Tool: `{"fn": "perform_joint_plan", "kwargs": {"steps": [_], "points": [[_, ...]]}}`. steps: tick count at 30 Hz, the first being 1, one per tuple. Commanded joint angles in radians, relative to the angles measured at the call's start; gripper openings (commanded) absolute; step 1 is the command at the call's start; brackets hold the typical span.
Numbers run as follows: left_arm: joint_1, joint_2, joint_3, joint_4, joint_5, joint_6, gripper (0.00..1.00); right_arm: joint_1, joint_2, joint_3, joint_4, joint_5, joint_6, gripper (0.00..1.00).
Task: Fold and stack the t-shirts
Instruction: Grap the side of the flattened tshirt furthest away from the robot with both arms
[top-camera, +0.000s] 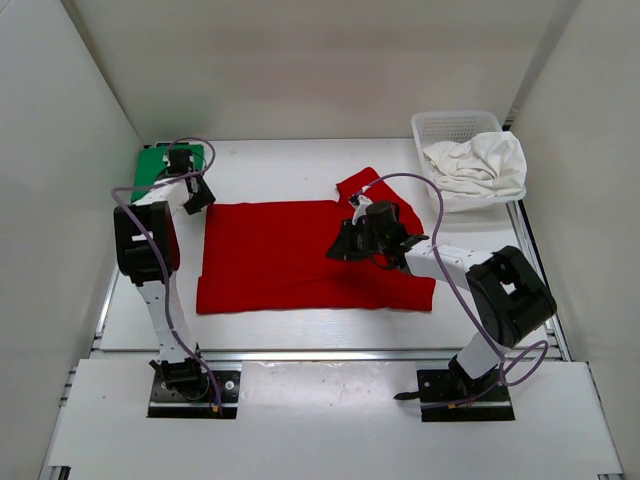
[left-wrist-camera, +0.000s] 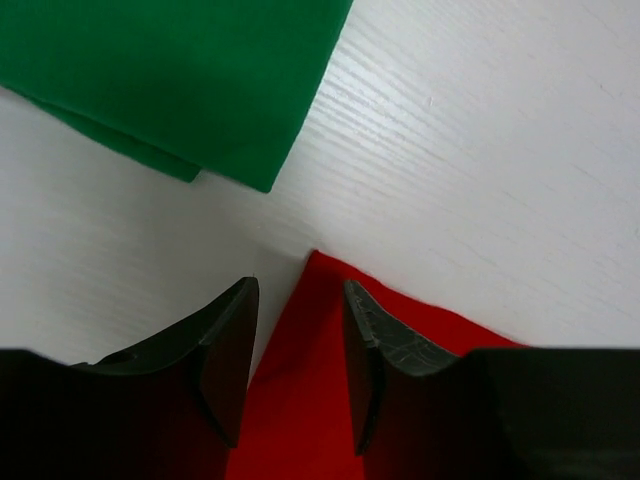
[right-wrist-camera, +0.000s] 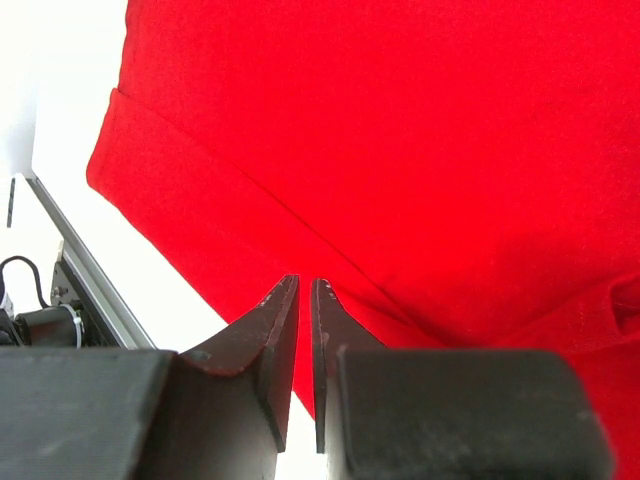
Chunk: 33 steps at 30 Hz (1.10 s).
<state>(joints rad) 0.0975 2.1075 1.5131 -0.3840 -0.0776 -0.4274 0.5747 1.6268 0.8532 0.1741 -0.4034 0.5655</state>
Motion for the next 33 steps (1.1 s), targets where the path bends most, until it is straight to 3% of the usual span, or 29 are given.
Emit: {"fn": "perform_joint_plan", "kwargs": {"steps": [1, 15, 25, 33], "points": [[-0.021, 0.003, 0.073, -0.038, -0.039, 0.018, 0.5, -0.004, -0.013, 0.017, 0.05, -0.008, -0.004, 0.09], [-0.013, 0.052, 0.104, -0.067, -0.031, 0.021, 0.46, -0.024, -0.024, 0.007, 0.067, -0.022, 0.008, 0.09], [-0.024, 0.043, 0.088, -0.069, -0.043, 0.009, 0.2, -0.059, -0.044, 0.015, 0.08, -0.015, 0.03, 0.12], [-0.012, -0.018, 0.015, 0.01, -0.002, -0.031, 0.0, -0.183, 0.071, 0.17, 0.002, 0.084, -0.009, 0.2]]}}
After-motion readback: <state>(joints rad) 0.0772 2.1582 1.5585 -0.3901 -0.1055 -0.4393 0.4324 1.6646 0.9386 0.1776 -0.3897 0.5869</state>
